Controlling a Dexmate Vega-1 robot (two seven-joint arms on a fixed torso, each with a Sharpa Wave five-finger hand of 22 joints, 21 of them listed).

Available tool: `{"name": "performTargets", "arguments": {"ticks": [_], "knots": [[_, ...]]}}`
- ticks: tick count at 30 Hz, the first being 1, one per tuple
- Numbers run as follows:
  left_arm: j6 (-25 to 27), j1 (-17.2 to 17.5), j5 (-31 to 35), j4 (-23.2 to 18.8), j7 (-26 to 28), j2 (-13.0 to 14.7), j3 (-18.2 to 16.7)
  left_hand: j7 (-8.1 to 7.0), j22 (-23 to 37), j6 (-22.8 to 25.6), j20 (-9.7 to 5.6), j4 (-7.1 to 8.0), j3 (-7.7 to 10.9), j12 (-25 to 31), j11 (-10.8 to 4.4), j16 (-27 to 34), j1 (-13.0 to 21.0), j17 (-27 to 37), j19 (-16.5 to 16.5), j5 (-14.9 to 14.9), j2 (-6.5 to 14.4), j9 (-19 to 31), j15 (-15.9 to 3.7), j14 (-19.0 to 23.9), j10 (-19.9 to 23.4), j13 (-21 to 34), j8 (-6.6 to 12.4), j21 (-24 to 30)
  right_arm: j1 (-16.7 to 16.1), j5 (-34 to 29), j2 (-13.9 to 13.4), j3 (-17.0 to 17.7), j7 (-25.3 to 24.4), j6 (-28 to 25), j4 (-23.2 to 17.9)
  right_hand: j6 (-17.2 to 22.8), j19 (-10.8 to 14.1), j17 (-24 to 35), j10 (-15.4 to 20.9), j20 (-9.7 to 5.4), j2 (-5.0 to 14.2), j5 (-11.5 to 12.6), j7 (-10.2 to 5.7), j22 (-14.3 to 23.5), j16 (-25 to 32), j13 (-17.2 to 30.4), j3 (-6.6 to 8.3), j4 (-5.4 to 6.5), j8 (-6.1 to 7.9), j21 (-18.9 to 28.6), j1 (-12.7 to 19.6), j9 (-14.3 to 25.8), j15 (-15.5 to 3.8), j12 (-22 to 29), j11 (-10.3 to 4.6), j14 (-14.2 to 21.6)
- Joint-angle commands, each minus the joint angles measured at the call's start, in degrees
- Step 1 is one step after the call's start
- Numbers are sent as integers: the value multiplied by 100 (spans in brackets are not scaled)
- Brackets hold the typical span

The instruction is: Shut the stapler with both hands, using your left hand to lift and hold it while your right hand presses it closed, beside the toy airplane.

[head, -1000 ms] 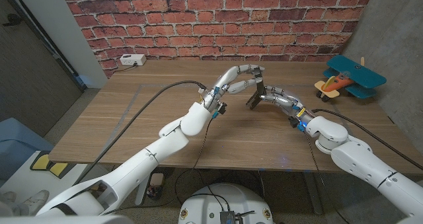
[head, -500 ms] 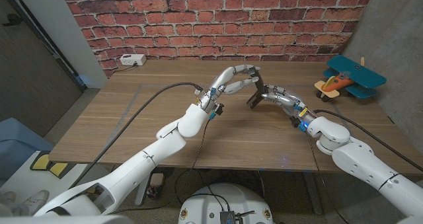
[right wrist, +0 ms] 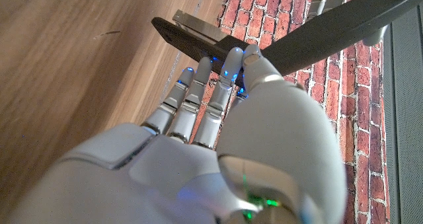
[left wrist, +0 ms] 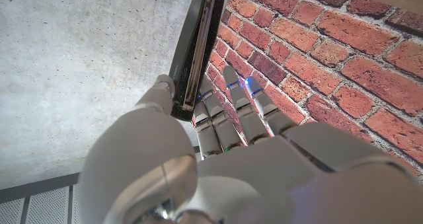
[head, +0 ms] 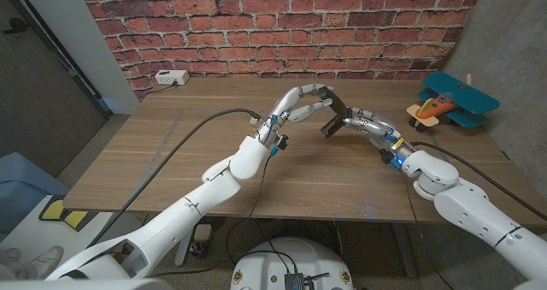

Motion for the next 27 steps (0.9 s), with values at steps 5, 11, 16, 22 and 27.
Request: {"name": "performTargets", "arguments": {"ticks": [5,11,16,22,27], "knots": [[20,85,-74,56,56,-10,-10,-214,15,347,7,476,509,33,-122,-11,-76,18,-12,18,117,22,-974,-34,166,102,37,-34,-66,167,-20,126,115,39,-24,597,5,27,-2,-132,106,34,189,19,-34,20,145,133,31,58,76,43,-1004,-26,-51,76],[38,132,-102,48,83,23,-45,-203,14,354,11,482,510,29,-121,-22,-90,19,-12,16,113,25,-960,-39,167,106,35,-45,-72,224,7,146,141,48,-10,601,0,33,20,-129,105,34,198,21,-39,11,143,133,27,75,76,44,-1003,-27,-36,85],[25,150,-181,47,51,46,-65,-206,14,364,11,481,512,31,-122,-24,-92,21,-15,15,113,26,-966,-37,179,108,36,-53,-36,365,63,142,316,80,72,602,-14,33,6,-131,103,34,196,22,-52,30,141,132,24,84,77,49,-1003,-25,-39,79],[-7,163,-248,90,63,34,-91,-214,13,361,12,474,513,28,-122,-24,-91,28,-10,14,114,27,-974,-34,183,111,30,-61,29,538,123,129,493,63,165,602,-34,30,5,-131,101,34,185,23,-74,34,139,131,21,97,78,56,-1003,-29,-47,66],[-10,160,-273,117,56,31,-97,-215,13,356,11,470,514,24,-122,-23,-89,32,-7,13,115,28,-978,-31,182,113,24,-67,61,585,132,122,546,43,176,600,-44,32,3,-131,105,34,191,23,-83,40,140,131,15,106,80,55,-1004,-30,-50,64]]}}
